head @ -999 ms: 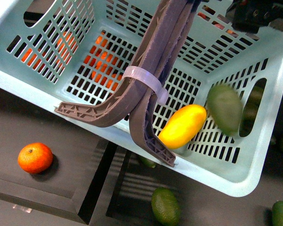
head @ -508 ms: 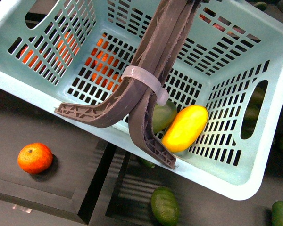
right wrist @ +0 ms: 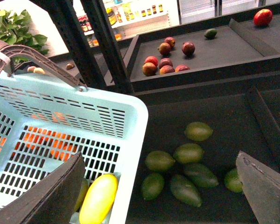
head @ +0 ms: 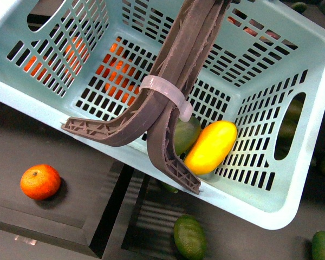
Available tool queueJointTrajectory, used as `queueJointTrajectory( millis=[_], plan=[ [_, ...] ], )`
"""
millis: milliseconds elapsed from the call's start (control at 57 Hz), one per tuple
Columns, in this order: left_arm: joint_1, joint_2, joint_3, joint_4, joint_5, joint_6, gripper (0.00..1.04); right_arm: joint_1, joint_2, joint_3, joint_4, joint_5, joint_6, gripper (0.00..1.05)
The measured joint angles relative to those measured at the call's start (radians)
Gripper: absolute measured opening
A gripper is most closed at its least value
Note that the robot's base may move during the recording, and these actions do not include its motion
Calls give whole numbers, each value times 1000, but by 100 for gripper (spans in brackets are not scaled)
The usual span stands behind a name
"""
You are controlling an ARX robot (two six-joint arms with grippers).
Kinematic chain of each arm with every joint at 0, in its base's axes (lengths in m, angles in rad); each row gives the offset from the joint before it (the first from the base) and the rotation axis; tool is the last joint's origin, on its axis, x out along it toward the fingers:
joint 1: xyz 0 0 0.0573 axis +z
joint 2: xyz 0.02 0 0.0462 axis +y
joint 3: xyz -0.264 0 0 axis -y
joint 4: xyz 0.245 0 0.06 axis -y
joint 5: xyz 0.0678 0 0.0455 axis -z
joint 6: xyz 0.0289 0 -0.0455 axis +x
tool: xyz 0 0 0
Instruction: Pick mango and avocado into basket
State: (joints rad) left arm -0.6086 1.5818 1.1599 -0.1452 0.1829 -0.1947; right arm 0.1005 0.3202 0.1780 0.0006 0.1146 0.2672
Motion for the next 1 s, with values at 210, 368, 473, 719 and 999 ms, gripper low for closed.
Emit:
queueJointTrajectory(
  millis=[210, 368, 473, 719, 999],
  plan=[
    [0, 0, 0, 0, 0, 0, 9, -96, -67, -82, 154, -106, -204, 65],
    [0, 0, 0, 0, 0, 0, 9, -97, -99, -107, 147, -112, -246, 39],
    [0, 0, 0, 0, 0, 0, 9, -98, -122, -120, 138, -112, -256, 20],
    [0, 0, 0, 0, -1, -2, 9, -98, -282, -138, -2, -114, -264, 2],
    [0, 0, 0, 0, 0, -1, 9, -98, -316, -172, -3, -113, -264, 2]
  ],
)
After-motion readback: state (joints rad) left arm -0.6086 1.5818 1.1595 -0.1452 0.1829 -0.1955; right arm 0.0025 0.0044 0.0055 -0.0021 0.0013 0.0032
